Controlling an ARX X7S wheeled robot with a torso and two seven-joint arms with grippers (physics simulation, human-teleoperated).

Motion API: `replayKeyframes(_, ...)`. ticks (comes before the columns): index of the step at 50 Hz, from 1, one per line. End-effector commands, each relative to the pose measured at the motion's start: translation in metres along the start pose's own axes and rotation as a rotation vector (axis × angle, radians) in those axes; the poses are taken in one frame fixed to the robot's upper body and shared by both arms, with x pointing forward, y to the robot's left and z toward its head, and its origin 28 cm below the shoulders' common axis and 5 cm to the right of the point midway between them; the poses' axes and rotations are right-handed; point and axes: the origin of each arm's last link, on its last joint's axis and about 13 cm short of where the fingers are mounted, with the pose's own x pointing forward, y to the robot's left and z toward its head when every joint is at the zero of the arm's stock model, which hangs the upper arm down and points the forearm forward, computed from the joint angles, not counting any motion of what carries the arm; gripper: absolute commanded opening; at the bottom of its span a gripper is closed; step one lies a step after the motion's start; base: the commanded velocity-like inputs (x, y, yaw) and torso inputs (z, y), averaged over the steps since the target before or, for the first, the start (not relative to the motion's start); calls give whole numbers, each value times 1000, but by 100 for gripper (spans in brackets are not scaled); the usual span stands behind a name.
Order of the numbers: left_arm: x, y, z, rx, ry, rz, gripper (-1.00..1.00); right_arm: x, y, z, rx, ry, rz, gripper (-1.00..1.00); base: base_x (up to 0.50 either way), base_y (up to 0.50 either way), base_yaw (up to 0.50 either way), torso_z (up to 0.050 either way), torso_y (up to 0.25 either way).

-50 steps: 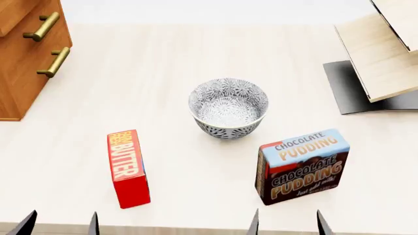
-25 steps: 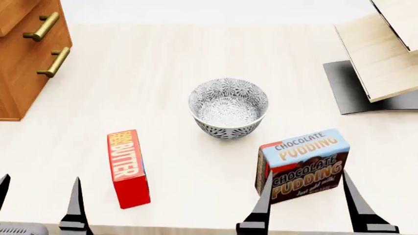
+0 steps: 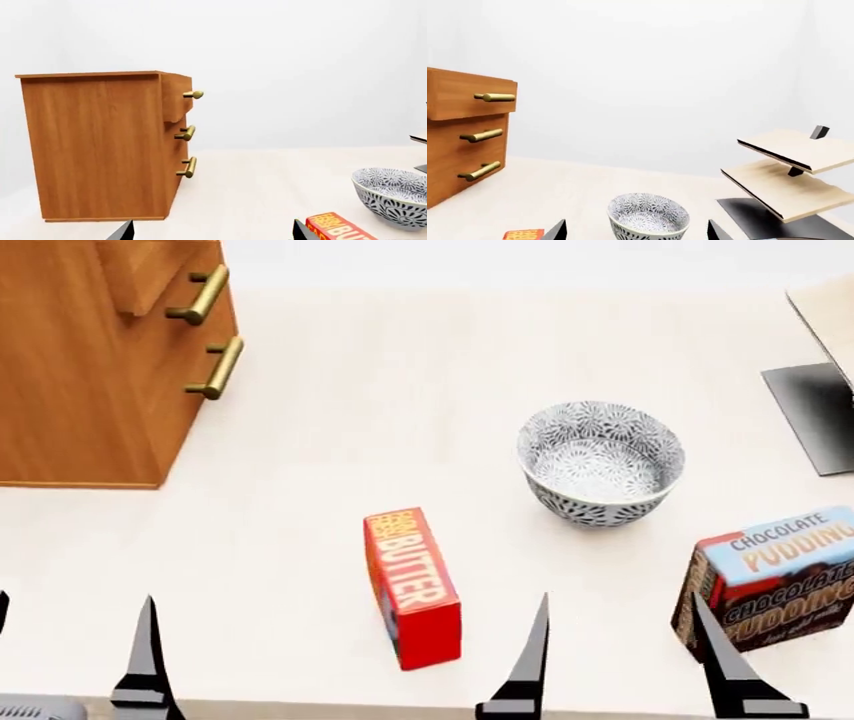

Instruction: Close the top drawer of the cabinet and put the bowl on top of it.

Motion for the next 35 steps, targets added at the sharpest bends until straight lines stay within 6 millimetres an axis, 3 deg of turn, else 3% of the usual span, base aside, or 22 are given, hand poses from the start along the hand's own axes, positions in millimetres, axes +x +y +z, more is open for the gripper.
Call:
replayKeyframes(1,0,-1,-1,3,3,-1,100,0,1,-2,7,3,6,100,0,500,0,0,0)
replayKeyframes(18,-5,0,1,0,-1,-4,100,-2,2,0,12,2,13,100,0,489,0,0,0)
replayKeyframes(30,-5,1,-1,-2,2,-4,100,-2,2,-2,20,1,14,100,0,175,0,0,0)
replayKeyframes(35,-6,1,-1,-2,1,-4,100,-2,2,-2,21,-1,18,100,0,492,0,0,0)
